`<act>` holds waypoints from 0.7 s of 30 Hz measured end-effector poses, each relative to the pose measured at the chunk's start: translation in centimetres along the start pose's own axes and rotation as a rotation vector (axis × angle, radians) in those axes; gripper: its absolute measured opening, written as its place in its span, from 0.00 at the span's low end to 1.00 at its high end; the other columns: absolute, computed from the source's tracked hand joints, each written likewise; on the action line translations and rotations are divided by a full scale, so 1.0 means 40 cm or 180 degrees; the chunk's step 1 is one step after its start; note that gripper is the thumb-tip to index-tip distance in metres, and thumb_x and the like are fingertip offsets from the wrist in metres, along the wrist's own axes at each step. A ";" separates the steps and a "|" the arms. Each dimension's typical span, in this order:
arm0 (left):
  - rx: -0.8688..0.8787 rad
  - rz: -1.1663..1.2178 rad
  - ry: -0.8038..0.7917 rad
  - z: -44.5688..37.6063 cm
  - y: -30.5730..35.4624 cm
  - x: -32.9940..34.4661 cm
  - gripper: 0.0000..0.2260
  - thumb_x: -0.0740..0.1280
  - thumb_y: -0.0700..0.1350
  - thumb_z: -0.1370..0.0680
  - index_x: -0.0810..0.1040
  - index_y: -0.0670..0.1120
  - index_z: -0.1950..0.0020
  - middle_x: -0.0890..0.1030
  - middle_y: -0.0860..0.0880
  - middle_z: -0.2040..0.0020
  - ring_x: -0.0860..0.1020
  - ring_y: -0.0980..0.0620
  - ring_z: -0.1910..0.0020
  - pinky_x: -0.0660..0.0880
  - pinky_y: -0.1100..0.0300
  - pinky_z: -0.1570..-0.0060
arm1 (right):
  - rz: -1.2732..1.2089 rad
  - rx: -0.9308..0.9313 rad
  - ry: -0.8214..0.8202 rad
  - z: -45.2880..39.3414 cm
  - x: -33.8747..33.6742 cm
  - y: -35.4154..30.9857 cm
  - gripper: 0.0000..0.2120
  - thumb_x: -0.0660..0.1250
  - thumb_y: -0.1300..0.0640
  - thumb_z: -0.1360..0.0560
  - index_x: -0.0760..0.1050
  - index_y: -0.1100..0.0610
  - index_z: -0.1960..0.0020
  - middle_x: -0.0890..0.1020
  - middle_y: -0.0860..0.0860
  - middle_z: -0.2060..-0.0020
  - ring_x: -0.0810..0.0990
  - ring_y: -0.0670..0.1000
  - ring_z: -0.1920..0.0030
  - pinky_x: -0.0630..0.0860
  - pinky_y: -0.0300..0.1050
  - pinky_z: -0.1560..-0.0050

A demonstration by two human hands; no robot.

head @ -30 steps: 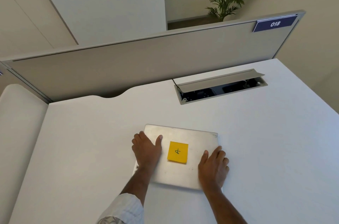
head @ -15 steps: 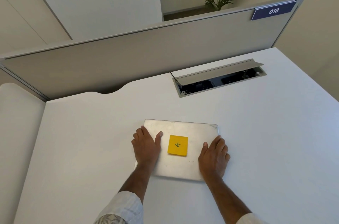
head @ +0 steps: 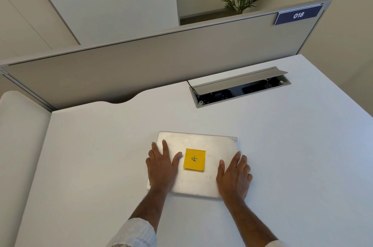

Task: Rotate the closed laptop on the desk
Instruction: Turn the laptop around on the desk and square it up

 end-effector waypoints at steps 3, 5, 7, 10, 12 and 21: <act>-0.0045 -0.0116 -0.0045 0.002 -0.001 0.000 0.36 0.50 0.70 0.21 0.63 0.48 0.22 0.69 0.36 0.28 0.73 0.38 0.38 0.74 0.46 0.46 | -0.0014 -0.0013 -0.0052 0.008 -0.002 0.000 0.33 0.59 0.42 0.20 0.63 0.65 0.25 0.73 0.61 0.36 0.76 0.61 0.47 0.76 0.55 0.55; -0.0056 -0.0189 -0.0074 0.002 -0.002 0.002 0.36 0.50 0.70 0.21 0.64 0.48 0.22 0.72 0.38 0.33 0.74 0.39 0.43 0.74 0.47 0.50 | -0.0023 -0.0023 -0.0086 0.010 -0.002 -0.002 0.33 0.60 0.42 0.21 0.64 0.65 0.26 0.75 0.61 0.40 0.76 0.61 0.50 0.76 0.54 0.58; -0.0063 -0.0175 -0.0082 0.002 -0.004 0.004 0.35 0.51 0.70 0.21 0.65 0.48 0.23 0.74 0.40 0.37 0.74 0.40 0.46 0.74 0.48 0.52 | -0.0041 -0.0021 -0.0101 0.010 -0.002 -0.005 0.33 0.61 0.42 0.22 0.65 0.65 0.27 0.75 0.61 0.42 0.76 0.61 0.50 0.75 0.54 0.58; -0.0101 -0.0067 -0.0094 -0.004 -0.002 0.006 0.35 0.53 0.70 0.21 0.66 0.48 0.24 0.74 0.40 0.39 0.74 0.40 0.47 0.74 0.48 0.52 | -0.0072 0.0012 -0.0130 0.009 -0.004 -0.009 0.33 0.61 0.41 0.22 0.65 0.65 0.27 0.75 0.60 0.42 0.76 0.60 0.49 0.75 0.54 0.57; -0.0119 0.0009 -0.0087 -0.007 0.001 0.004 0.34 0.54 0.69 0.21 0.67 0.47 0.24 0.74 0.40 0.40 0.74 0.40 0.47 0.74 0.48 0.52 | -0.0084 0.0031 -0.0140 0.008 -0.006 -0.011 0.33 0.61 0.41 0.21 0.65 0.65 0.27 0.75 0.60 0.42 0.76 0.60 0.49 0.76 0.54 0.56; -0.0339 0.0363 -0.0172 -0.020 0.011 -0.008 0.34 0.56 0.70 0.22 0.64 0.50 0.23 0.72 0.43 0.40 0.71 0.42 0.42 0.72 0.48 0.45 | -0.0256 0.0051 -0.0093 0.004 -0.007 -0.007 0.33 0.63 0.42 0.22 0.65 0.65 0.27 0.75 0.62 0.40 0.75 0.61 0.47 0.76 0.56 0.53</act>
Point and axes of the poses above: each hand's wrist, its own z-axis away from the middle knuckle, its own x-axis out of the palm, y = z × x, the point moved 2 cm from there along -z, towards the middle knuckle
